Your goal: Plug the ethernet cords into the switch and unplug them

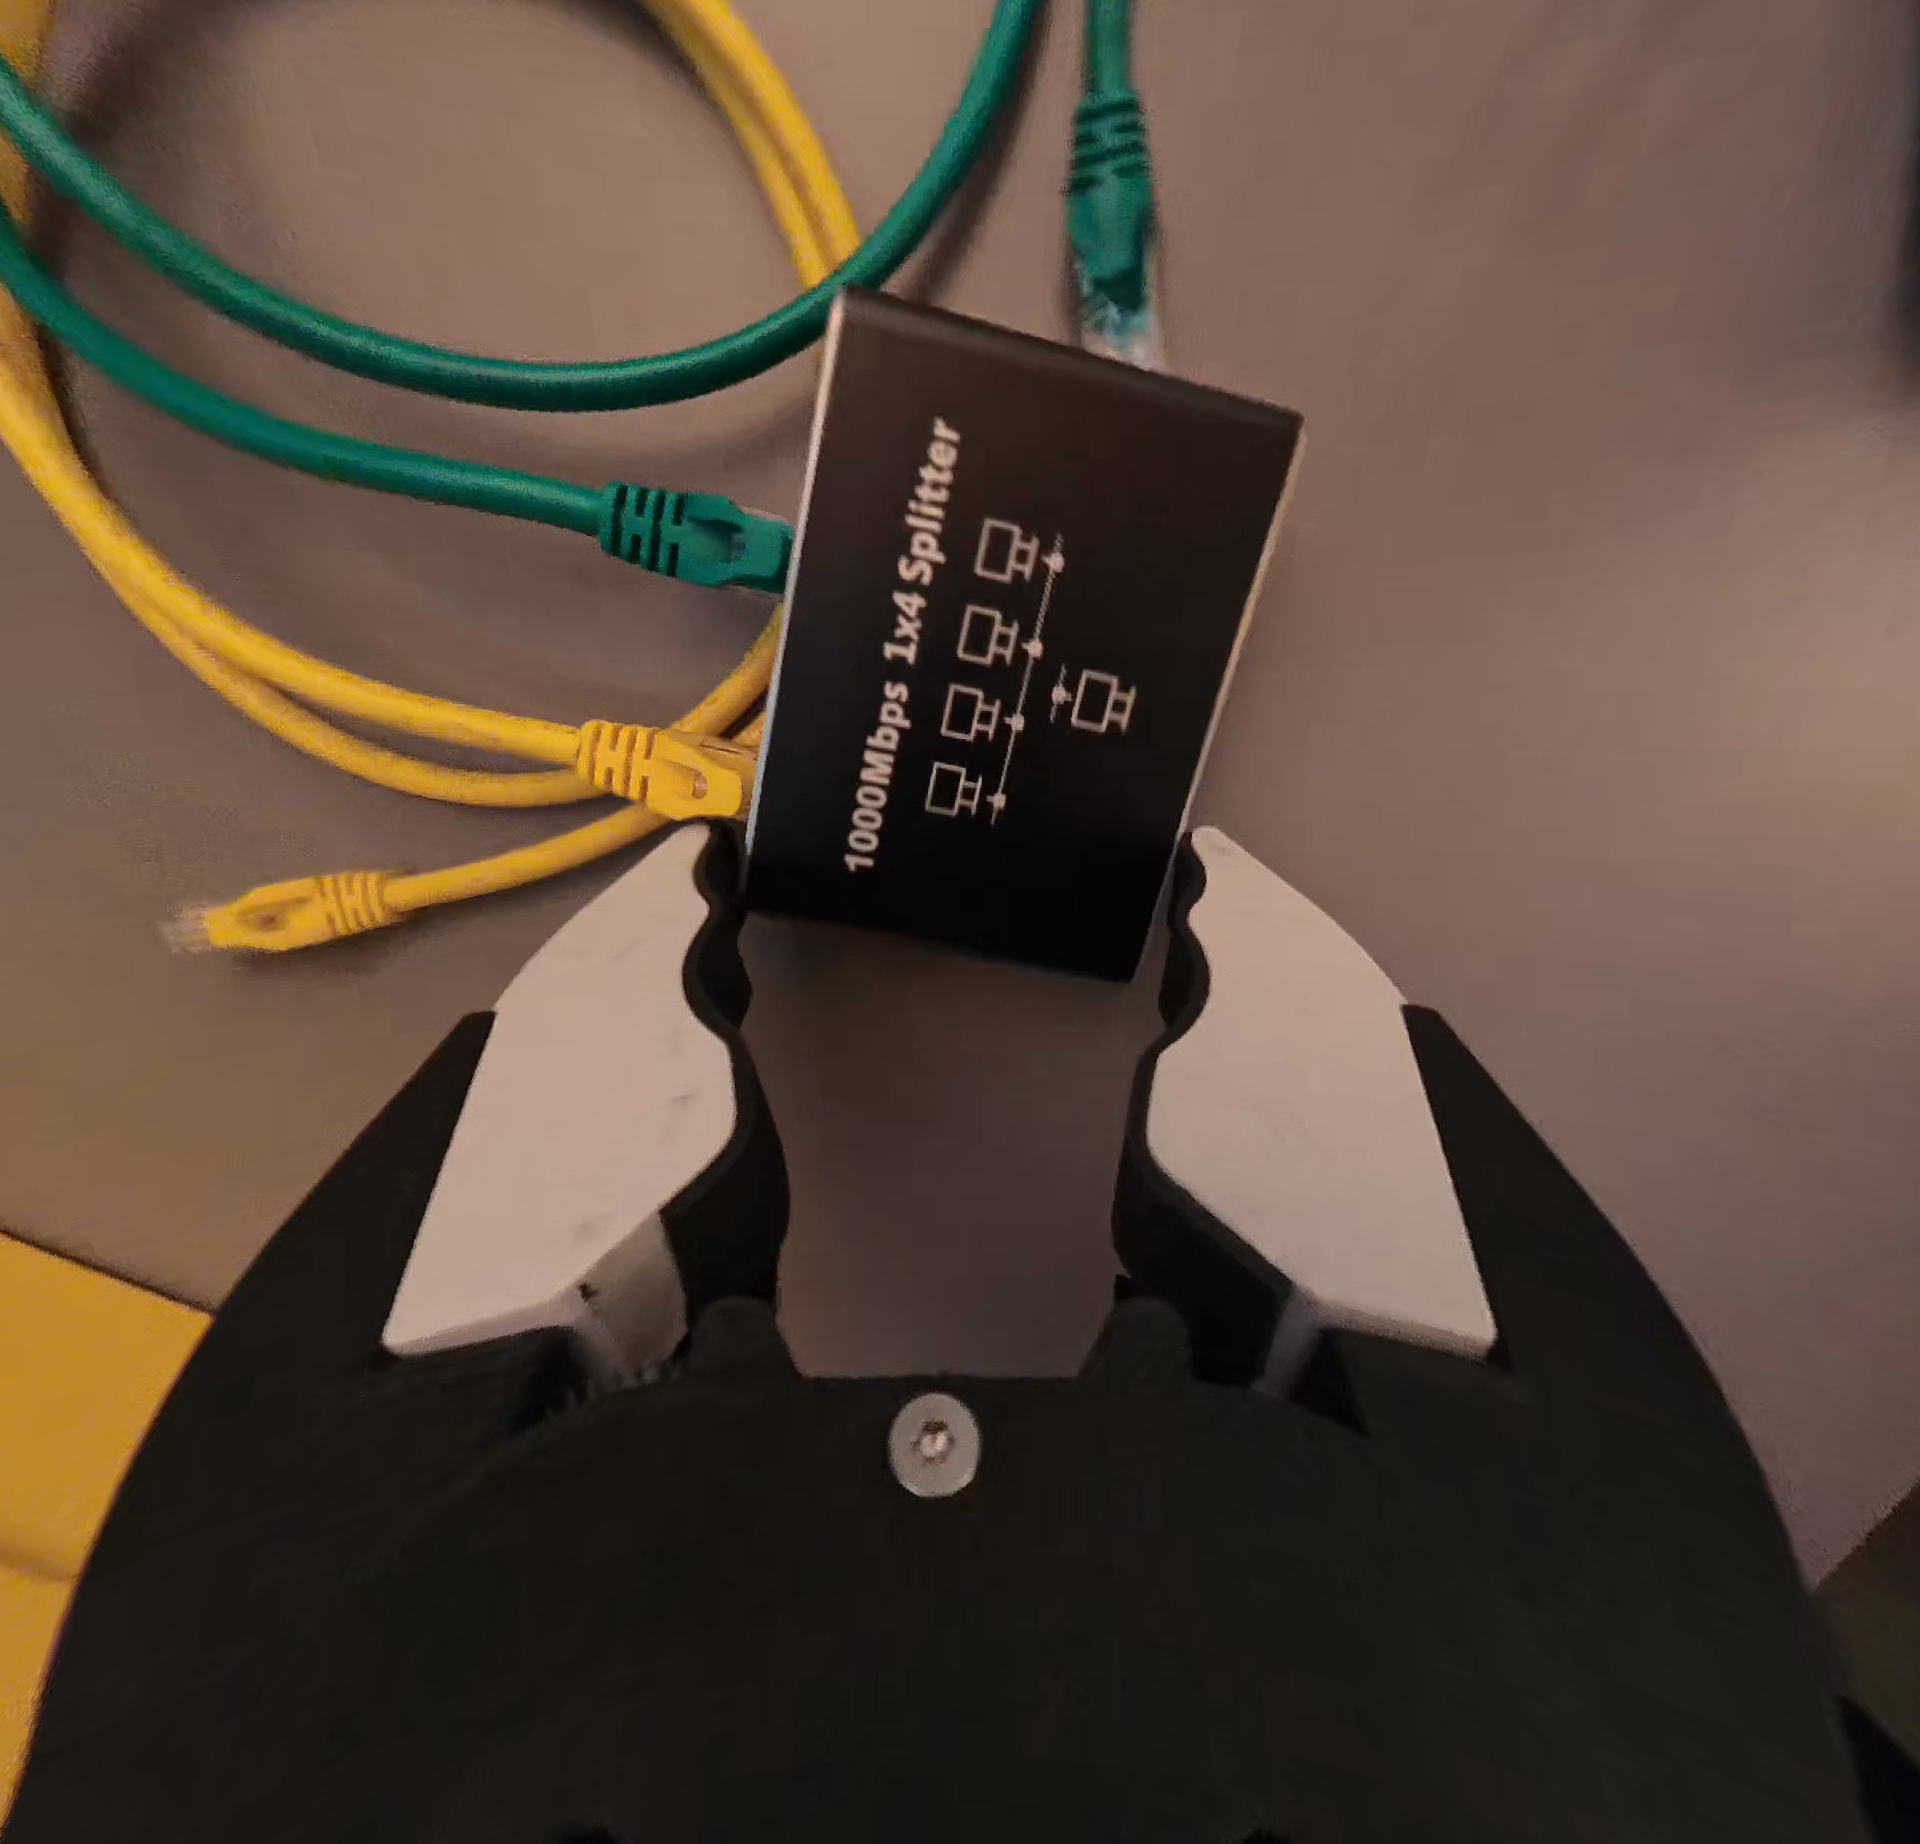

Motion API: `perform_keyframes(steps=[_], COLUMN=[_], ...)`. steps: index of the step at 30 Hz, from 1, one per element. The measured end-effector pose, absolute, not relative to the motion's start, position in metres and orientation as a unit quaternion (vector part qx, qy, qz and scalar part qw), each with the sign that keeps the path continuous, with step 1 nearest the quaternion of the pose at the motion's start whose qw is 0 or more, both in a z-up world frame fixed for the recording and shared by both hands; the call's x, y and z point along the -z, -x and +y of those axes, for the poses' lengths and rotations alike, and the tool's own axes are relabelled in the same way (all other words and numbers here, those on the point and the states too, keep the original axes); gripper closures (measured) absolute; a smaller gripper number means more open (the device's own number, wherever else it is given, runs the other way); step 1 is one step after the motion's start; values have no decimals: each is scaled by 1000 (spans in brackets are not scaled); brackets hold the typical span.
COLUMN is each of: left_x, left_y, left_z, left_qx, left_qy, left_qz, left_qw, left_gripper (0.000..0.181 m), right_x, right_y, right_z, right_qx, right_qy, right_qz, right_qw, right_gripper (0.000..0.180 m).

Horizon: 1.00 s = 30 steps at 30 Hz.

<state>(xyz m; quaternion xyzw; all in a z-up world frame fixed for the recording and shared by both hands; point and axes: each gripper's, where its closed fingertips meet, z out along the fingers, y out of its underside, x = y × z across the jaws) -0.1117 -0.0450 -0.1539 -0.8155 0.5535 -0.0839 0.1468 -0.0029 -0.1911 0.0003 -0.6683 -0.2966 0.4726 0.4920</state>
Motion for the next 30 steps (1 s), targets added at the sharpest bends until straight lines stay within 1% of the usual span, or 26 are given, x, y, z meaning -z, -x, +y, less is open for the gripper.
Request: perform_keyframes(steps=[1,3,6,8,10,11,12,15,17,19,24,30], left_x=[153,152,139,128,125,128,132,147,156,159,161,160], left_y=[112,116,116,109,103,101,100,99,107,108,108,107], left_z=[-49,-54,-49,-47,-43,-39,-37,-43,-42,-44,-44,-40], left_qx=[83,77,62,41,-1,-24,-25,26,21,33,22,17], left_qy=[807,794,761,719,673,652,648,675,675,680,678,703], left_qz=[565,582,612,652,692,711,721,723,732,731,734,710], left_qw=[153,162,203,237,263,261,244,144,87,50,27,29], left_gripper=[104,106,101,86,82,84,86,95,91,93,92,102], right_x=[1,3,4,5,5,5,5,7,9,9,13,15], right_y=[3,3,3,4,4,4,5,6,6,4,0,-2], right_z=[-190,-187,-185,-185,-183,-182,-181,-181,-183,-184,-181,-179], right_qx=[-472,-469,-465,-463,-464,-465,-466,-461,-458,-460,-460,-460], right_qy=[669,671,673,672,671,671,672,675,677,677,679,681], right_qz=[-296,-296,-293,-294,-291,-288,-286,-288,-289,-286,-279,-280], right_qw=[492,493,496,497,500,500,499,499,498,498,499,497], right_gripper=[167,167,167,167,167,168,167,167,167,167,167,167])
